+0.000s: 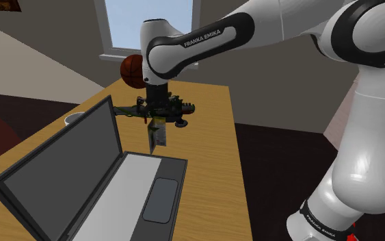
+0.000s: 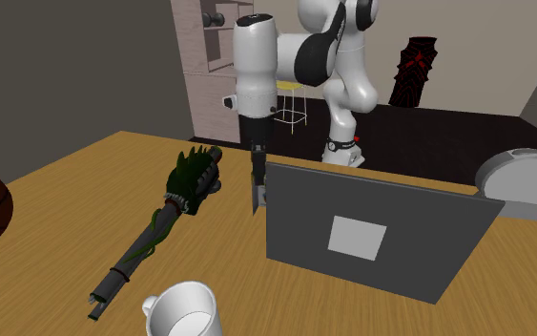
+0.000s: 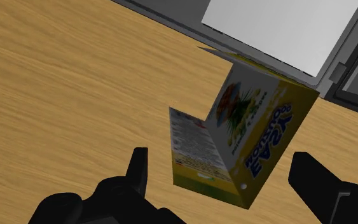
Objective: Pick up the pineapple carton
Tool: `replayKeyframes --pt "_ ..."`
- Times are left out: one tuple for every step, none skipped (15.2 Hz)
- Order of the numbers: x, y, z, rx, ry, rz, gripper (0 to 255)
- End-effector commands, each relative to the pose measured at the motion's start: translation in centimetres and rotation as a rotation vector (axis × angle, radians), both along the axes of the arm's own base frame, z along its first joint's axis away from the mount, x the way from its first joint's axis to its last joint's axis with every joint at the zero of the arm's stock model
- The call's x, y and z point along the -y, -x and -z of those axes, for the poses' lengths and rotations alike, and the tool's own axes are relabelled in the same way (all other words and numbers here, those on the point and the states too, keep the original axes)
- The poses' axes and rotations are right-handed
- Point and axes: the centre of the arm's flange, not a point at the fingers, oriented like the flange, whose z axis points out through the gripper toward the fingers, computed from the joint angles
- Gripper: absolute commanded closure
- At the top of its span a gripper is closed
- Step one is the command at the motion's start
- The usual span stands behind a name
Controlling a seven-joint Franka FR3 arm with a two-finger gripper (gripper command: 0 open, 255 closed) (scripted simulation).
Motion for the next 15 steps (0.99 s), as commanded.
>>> replayKeyframes --pt "0.1 0.0 0.9 0.0 0.0 0.0 0" --pt "0.1 0.0 0.9 0.0 0.0 0.0 0" --pt "0.0 0.0 0.9 0.0 0.0 0.0 255" --pt "-0.1 0.0 0.9 0.0 0.0 0.0 255" --pt "-0.1 0.0 0.9 0.0 0.0 0.0 255" --pt "-0.1 -0.1 0.9 0.0 0.0 0.0 255" --pt "-0.1 0.0 0.9 0.0 0.0 0.0 255" --pt "-0.1 0.0 0.9 0.0 0.0 0.0 255" --pt "-0.1 -0.1 0.9 0.0 0.0 0.0 255" --pt "-0.1 -0.1 0.9 0.0 0.0 0.0 255" --pt "-0.1 -0.1 0.9 0.0 0.0 0.0 255" --pt "0.1 0.0 0.9 0.0 0.0 0.0 255" --pt "0.1 0.0 0.4 0.0 0.0 0.0 255" --pt "0.1 0.0 -0.1 0.0 0.0 0.0 255" --pt "0.1 0.0 -0.7 0.0 0.0 0.0 255"
